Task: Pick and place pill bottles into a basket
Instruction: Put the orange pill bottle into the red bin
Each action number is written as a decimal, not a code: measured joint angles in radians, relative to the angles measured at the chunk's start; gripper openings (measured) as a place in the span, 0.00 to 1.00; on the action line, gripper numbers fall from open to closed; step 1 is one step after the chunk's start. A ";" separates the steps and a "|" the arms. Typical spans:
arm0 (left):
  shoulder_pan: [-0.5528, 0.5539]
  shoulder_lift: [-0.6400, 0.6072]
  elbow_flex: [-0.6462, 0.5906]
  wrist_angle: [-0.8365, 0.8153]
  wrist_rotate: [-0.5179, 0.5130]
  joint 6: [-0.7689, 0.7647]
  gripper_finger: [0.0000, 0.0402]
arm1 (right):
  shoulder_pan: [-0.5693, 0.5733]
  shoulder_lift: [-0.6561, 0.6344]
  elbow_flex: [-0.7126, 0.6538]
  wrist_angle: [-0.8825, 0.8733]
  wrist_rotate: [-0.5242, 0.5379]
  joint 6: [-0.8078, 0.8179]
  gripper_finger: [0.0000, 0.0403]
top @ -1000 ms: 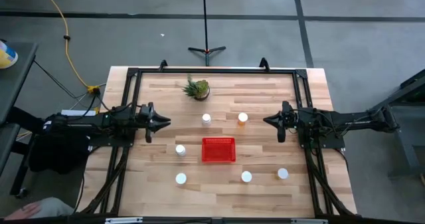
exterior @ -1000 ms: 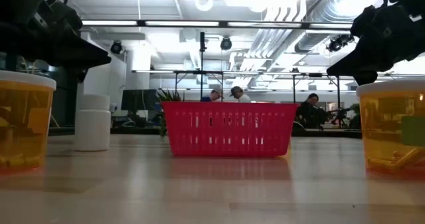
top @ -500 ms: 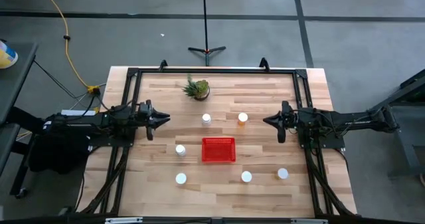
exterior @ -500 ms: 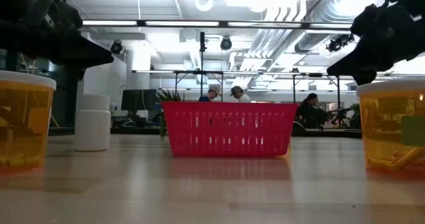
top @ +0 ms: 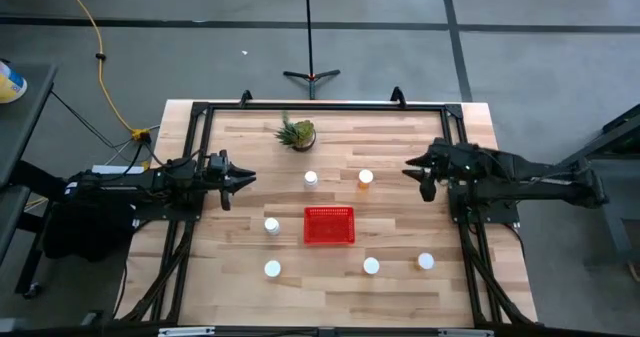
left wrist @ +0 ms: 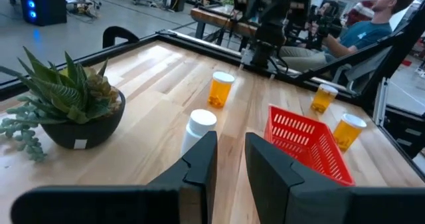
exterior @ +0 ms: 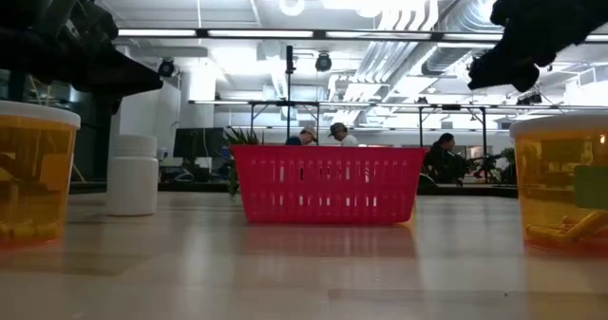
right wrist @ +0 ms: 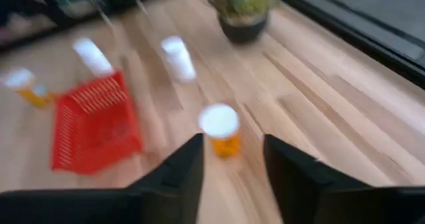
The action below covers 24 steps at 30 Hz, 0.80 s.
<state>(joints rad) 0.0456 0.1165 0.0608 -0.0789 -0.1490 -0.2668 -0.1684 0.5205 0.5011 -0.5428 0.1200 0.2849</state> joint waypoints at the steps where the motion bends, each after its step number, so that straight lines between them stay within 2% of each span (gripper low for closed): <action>1: 0.000 0.000 0.000 -0.007 0.000 0.000 0.29 | -0.016 0.033 0.030 -0.033 -0.007 -0.017 0.46; 5: 0.000 0.000 0.000 -0.015 0.000 0.000 0.29 | -0.068 0.196 0.133 -0.102 -0.056 -0.082 0.61; 8: 0.000 0.000 0.000 -0.019 0.000 0.000 0.29 | -0.087 0.339 0.201 -0.109 -0.104 -0.134 0.66; 11: 0.000 0.000 0.000 -0.019 0.000 -0.001 0.29 | -0.096 0.491 0.278 -0.158 -0.153 -0.190 0.68; 16: 0.000 0.000 0.000 -0.021 0.000 -0.004 0.29 | -0.101 0.730 0.413 -0.301 -0.161 -0.264 0.68; 24: 0.000 0.000 0.000 -0.021 0.001 -0.004 0.29 | -0.101 0.964 0.628 -0.355 -0.196 -0.358 0.68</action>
<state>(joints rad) 0.0456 0.1165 0.0608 -0.0998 -0.1482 -0.2707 -0.2691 1.4845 1.1289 -0.8978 -0.0762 -0.0727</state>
